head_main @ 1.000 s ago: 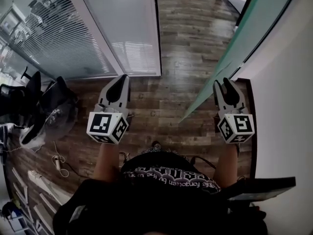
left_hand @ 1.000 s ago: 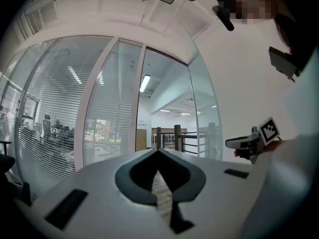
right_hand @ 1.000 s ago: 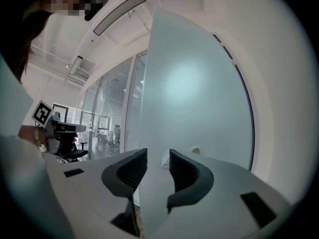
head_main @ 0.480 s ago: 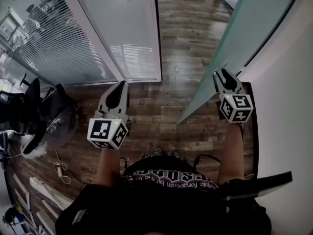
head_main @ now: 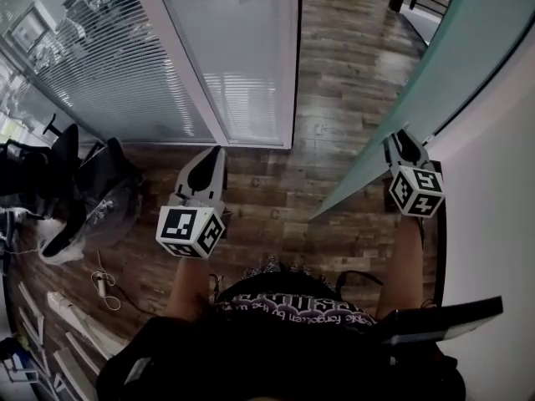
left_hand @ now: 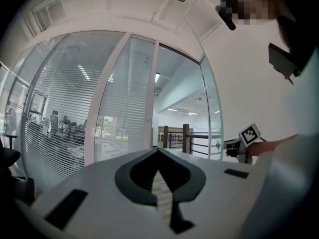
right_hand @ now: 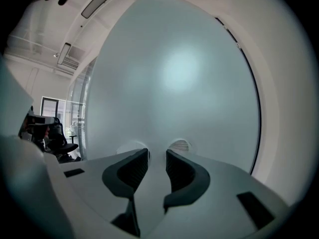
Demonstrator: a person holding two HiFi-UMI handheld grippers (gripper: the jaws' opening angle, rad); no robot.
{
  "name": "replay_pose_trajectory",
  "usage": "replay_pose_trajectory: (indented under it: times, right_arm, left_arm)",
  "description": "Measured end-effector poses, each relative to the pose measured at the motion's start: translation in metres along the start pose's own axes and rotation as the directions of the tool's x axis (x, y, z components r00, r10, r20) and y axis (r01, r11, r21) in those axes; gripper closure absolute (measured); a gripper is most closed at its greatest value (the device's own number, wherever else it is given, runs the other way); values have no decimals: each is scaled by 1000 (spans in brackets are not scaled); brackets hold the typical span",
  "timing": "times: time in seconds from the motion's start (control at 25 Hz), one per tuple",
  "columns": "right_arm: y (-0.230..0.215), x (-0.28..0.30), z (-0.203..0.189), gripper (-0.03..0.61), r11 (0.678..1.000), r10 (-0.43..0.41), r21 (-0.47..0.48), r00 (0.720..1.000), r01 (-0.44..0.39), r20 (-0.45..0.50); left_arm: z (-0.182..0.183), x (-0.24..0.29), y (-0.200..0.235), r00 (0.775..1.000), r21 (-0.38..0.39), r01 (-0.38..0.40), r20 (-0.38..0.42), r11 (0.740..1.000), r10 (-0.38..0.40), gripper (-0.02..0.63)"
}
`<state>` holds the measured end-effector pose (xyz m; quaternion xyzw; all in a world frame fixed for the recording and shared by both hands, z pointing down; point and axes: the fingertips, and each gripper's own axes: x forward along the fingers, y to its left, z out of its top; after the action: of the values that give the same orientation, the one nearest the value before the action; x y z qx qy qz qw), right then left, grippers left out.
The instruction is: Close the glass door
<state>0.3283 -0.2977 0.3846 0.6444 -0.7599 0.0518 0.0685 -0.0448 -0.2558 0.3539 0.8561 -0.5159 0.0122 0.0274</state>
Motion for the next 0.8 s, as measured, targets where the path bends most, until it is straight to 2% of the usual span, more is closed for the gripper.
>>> replay_pose_trajectory:
  times: [0.16,0.4,0.64,0.8]
  right_arm:
    - [3,14,6,463,1000,-21,-13,1000,22,8]
    - [7,39,9,463,999,-41,11,998,41,44]
    - [15,64,12,463,999,-2,-34,1000,2,12]
    - [18,91,16,462,999,14,-48,999,-13,28]
  left_arm:
    - [2,17,10,1000,-31,18,0,999,-18,615]
    - [20,49,2,998,71,49,41,996,-52,615]
    - [14,70,3,999,43,36,35,998,-37,615]
    - [7,97,7,1000,-7,19,13,1000,-19,615]
